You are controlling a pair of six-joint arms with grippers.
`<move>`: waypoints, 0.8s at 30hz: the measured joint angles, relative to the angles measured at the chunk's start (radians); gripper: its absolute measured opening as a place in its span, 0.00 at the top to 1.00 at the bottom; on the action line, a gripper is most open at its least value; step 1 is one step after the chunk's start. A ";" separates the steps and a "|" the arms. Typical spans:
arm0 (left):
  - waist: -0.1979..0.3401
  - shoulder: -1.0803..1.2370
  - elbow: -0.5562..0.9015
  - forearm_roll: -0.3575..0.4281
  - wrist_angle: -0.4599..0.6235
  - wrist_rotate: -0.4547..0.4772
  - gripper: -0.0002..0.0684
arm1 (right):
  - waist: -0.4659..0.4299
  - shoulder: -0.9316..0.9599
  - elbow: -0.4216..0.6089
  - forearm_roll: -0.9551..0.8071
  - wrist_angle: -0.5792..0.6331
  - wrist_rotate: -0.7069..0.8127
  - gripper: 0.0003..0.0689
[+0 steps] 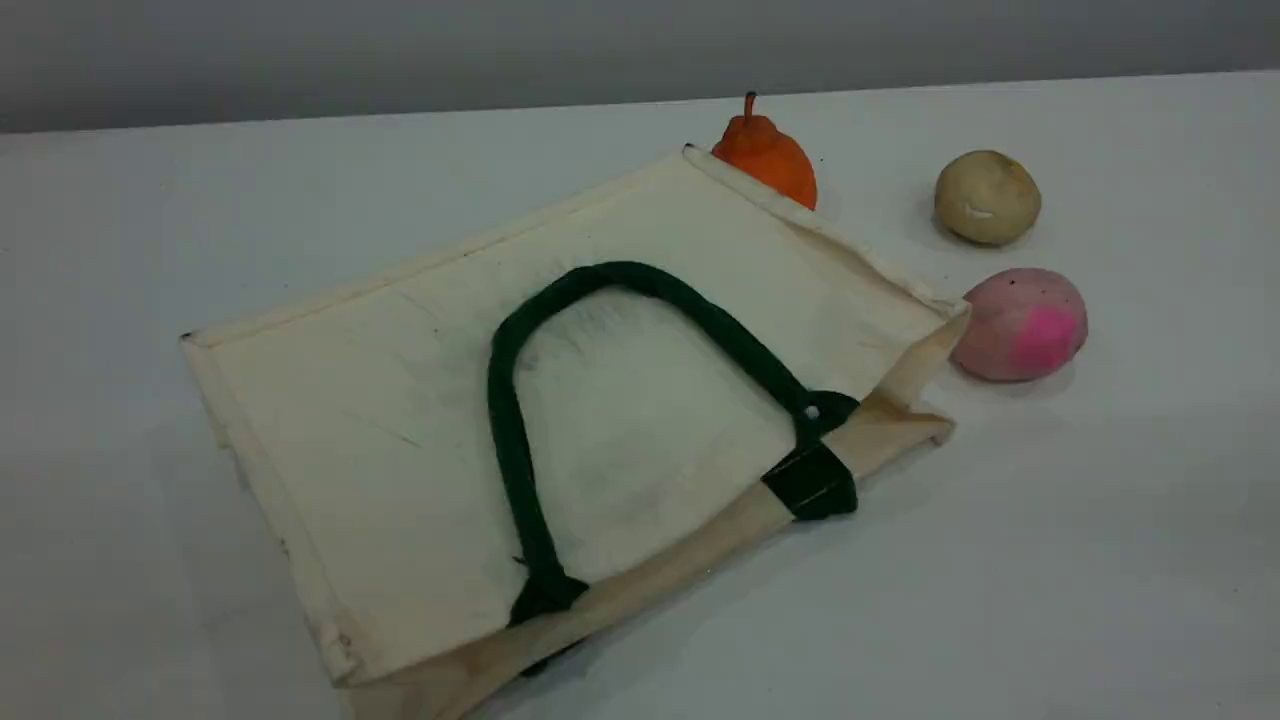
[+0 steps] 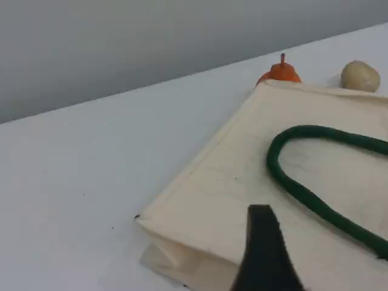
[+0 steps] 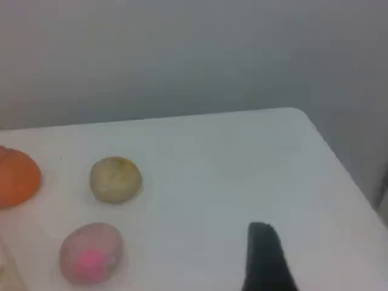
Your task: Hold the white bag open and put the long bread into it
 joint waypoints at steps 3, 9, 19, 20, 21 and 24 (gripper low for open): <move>0.000 0.000 0.000 0.000 0.000 0.000 0.36 | 0.000 0.000 0.000 0.000 0.000 0.000 0.44; 0.066 0.000 0.000 0.000 0.000 0.001 0.36 | 0.000 0.000 0.000 0.000 0.000 0.000 0.44; 0.203 0.000 0.000 0.000 -0.001 0.000 0.36 | 0.000 0.000 0.000 0.000 0.000 0.000 0.44; 0.203 0.000 0.000 0.000 -0.001 0.000 0.36 | 0.000 0.000 0.000 0.000 0.000 0.000 0.44; 0.203 0.000 0.000 0.000 -0.001 0.000 0.36 | 0.000 0.000 0.000 0.000 0.000 0.000 0.44; 0.203 0.000 0.000 0.000 0.000 0.000 0.36 | 0.000 0.000 0.000 0.000 0.000 0.000 0.44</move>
